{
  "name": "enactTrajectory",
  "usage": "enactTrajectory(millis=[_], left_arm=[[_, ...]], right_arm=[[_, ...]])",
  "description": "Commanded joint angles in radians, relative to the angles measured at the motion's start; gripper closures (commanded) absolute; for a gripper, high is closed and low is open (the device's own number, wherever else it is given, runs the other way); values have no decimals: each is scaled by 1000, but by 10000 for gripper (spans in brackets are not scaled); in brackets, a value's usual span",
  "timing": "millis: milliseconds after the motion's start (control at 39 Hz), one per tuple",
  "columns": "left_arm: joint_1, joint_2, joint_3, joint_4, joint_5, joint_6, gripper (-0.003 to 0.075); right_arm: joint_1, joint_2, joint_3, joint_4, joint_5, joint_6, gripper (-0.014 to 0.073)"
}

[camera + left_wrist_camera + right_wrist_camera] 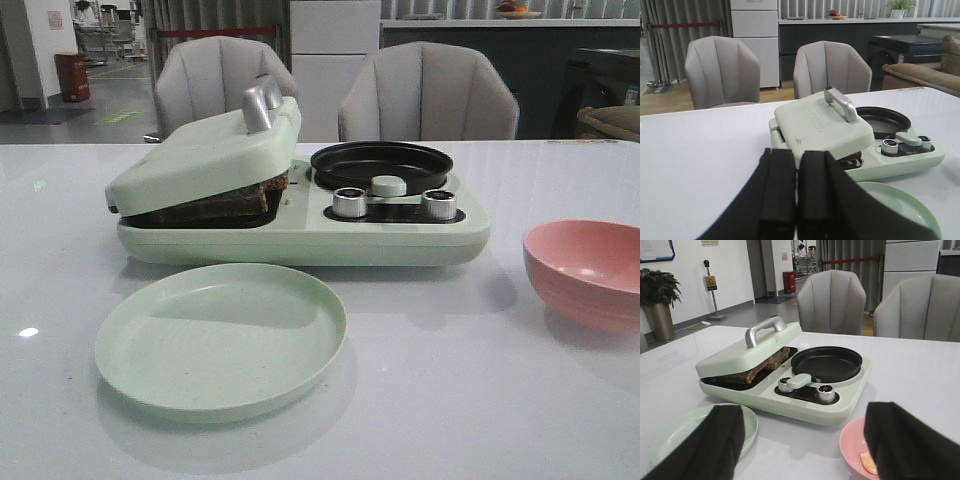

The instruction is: Make breakfast with bread and shrimp

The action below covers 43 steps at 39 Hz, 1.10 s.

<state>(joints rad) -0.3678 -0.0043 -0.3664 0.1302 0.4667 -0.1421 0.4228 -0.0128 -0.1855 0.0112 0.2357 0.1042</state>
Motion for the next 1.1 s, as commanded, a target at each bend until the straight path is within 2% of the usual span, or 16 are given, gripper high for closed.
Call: enactTrajectory(millis=[0,820,1076], left_arm=[[-4,19,-25,-3,-84,-11,606],[-4,19,-25,-3,-84,-11,606],[-4,19,-25,-3,-84,-11,606]], right_arm=[[-3,0,-29,-5,-74,-3,-1],[-3,0,-29,-5,-72,-5,-1],[-3,0,-29,-35,16,-17,-1]])
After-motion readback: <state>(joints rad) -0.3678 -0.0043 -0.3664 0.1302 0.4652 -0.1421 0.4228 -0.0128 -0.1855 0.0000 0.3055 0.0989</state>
